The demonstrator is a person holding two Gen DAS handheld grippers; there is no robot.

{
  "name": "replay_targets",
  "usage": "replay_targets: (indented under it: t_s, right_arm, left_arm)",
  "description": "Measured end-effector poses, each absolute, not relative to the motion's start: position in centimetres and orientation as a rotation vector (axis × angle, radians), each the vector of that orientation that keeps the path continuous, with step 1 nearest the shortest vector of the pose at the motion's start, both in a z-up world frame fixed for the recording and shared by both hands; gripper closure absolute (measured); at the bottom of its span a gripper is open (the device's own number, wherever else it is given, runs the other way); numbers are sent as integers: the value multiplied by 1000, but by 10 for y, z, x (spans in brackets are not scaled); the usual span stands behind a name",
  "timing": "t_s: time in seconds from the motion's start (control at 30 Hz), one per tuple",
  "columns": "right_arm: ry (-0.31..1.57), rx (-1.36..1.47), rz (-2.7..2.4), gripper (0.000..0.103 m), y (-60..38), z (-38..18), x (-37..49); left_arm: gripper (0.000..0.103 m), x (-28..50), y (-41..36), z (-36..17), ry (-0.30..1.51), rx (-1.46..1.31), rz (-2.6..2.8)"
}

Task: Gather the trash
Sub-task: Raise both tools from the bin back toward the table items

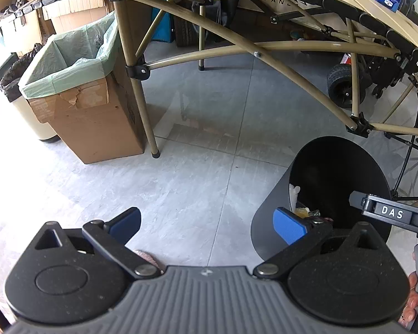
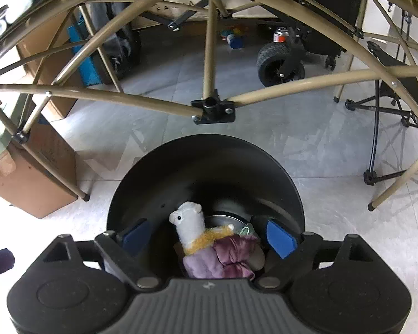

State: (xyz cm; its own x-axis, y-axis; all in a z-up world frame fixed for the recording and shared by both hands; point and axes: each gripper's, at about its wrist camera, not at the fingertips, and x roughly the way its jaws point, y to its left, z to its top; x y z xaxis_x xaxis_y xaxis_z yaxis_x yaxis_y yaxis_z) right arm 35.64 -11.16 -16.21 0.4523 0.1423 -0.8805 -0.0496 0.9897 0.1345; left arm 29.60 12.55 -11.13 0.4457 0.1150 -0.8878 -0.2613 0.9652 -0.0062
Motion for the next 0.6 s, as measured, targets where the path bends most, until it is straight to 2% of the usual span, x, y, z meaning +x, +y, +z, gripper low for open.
replay_targets:
  t_s: [0.4,0.6]
  right_arm:
    - [1093,107,138,2,-113,-161,354]
    - [1090,103,143,1,-113,-159,352]
  left_arm:
    - [0,296,125,-112,1084,-145,231]
    - [0,296,124,-112,1083,-141,231]
